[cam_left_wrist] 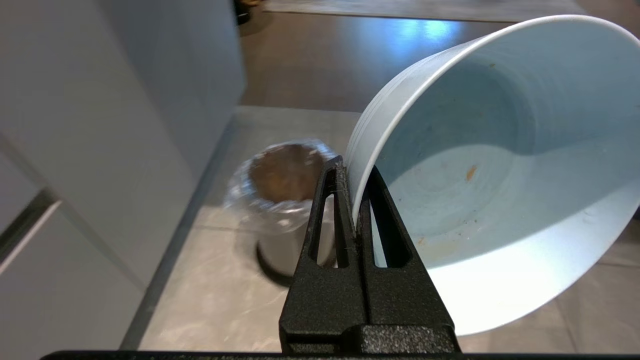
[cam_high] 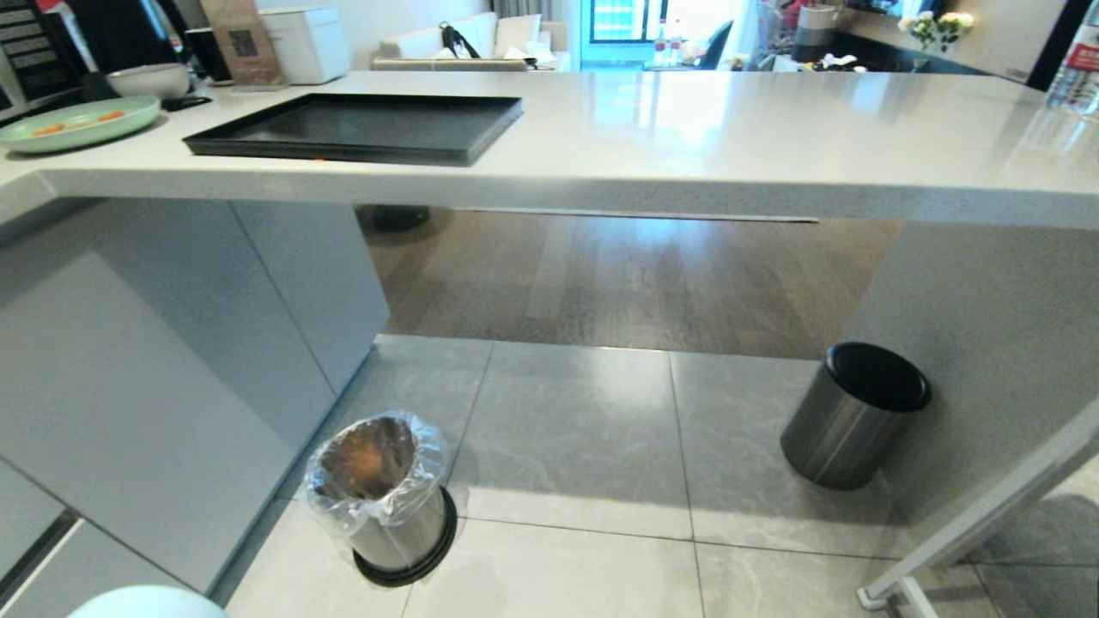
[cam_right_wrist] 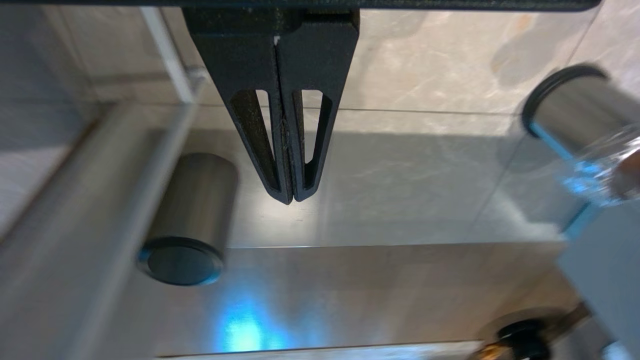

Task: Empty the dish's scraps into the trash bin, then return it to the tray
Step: Put the bowl back to the table

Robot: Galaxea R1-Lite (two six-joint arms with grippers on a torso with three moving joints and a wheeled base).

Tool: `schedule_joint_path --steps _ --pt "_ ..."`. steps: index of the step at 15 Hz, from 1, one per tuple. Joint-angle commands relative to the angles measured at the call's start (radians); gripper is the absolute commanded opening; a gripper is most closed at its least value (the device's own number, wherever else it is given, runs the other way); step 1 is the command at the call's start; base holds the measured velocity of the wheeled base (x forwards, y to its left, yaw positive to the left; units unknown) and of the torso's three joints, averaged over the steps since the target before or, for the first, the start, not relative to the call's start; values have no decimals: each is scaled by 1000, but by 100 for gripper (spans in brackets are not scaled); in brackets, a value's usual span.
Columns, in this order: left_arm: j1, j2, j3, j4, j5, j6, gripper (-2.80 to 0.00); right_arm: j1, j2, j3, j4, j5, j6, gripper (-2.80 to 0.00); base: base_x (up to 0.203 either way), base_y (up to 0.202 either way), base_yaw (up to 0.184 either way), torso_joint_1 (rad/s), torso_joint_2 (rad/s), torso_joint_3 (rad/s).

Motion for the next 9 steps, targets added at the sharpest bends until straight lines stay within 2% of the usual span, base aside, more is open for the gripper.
schedule_joint_path --steps 1,2,9 --pt "1 2 0 0 0 -1 -280 0 0 0 0 0 0 -280 3 5 -129 2 10 2" --pt "1 2 0 0 0 -1 -280 0 0 0 -1 1 0 -280 1 2 -87 0 3 7" --pt "1 1 0 -1 0 -1 -280 0 0 0 -1 1 0 -280 0 0 0 0 0 0"
